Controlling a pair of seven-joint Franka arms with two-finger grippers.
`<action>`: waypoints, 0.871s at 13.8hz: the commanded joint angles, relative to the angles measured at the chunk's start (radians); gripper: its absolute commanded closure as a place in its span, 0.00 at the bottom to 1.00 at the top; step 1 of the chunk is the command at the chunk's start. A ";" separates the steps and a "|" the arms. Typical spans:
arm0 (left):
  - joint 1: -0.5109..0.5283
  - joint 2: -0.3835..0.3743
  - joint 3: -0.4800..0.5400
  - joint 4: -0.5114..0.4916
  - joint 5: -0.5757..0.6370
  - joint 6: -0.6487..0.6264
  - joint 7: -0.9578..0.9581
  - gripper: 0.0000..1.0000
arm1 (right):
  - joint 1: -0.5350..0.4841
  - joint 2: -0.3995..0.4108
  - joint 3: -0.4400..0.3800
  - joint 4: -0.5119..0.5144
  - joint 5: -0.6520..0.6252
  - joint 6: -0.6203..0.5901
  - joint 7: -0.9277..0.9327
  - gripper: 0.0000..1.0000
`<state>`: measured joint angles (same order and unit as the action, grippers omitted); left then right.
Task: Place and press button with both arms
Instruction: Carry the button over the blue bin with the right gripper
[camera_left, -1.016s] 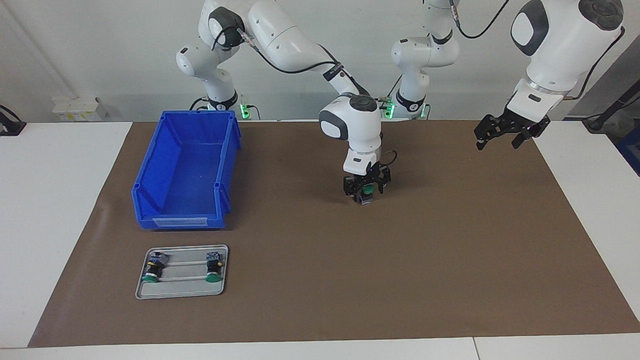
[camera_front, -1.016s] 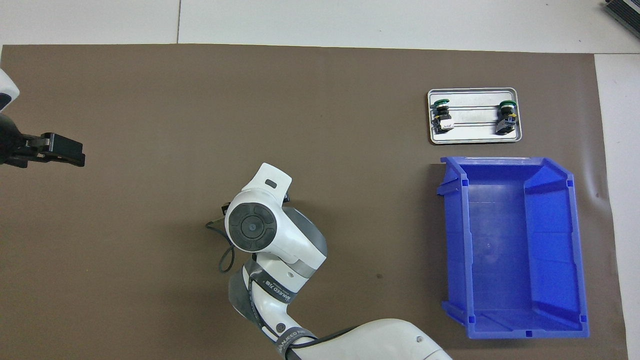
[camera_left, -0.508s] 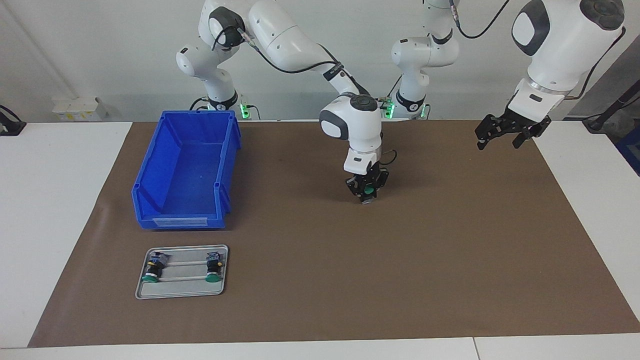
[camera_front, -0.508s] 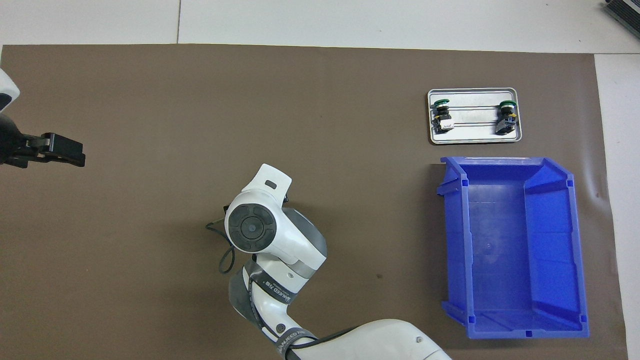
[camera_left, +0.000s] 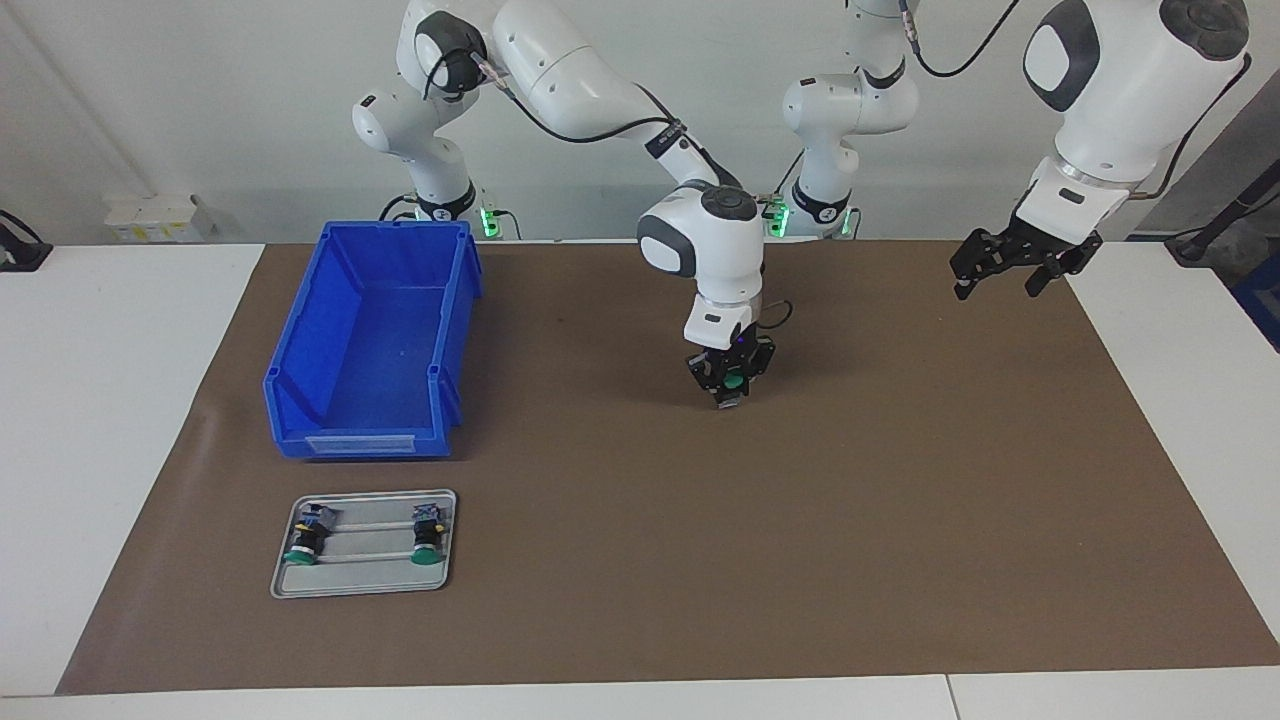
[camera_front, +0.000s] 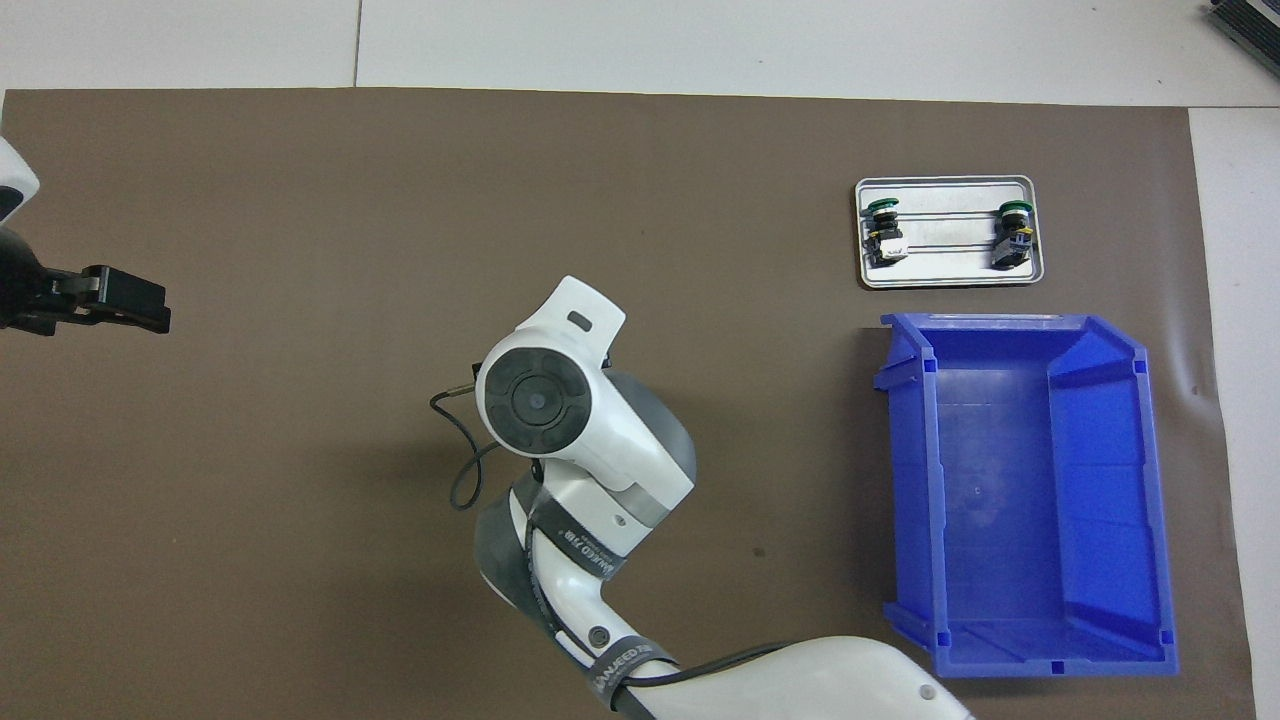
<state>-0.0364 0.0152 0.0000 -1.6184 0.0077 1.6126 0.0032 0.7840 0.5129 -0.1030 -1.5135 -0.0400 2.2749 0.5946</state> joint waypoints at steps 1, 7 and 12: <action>0.004 -0.029 -0.005 -0.035 0.017 0.015 -0.005 0.00 | -0.129 -0.164 0.013 -0.040 0.002 -0.134 -0.024 1.00; 0.004 -0.029 -0.005 -0.035 0.017 0.015 -0.005 0.00 | -0.444 -0.368 0.016 -0.152 0.009 -0.304 -0.454 1.00; 0.004 -0.029 -0.005 -0.035 0.017 0.015 -0.005 0.00 | -0.621 -0.491 0.014 -0.440 0.009 -0.179 -0.692 1.00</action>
<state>-0.0363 0.0151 -0.0004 -1.6184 0.0077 1.6126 0.0032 0.2089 0.1187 -0.1065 -1.7621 -0.0388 1.9922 -0.0286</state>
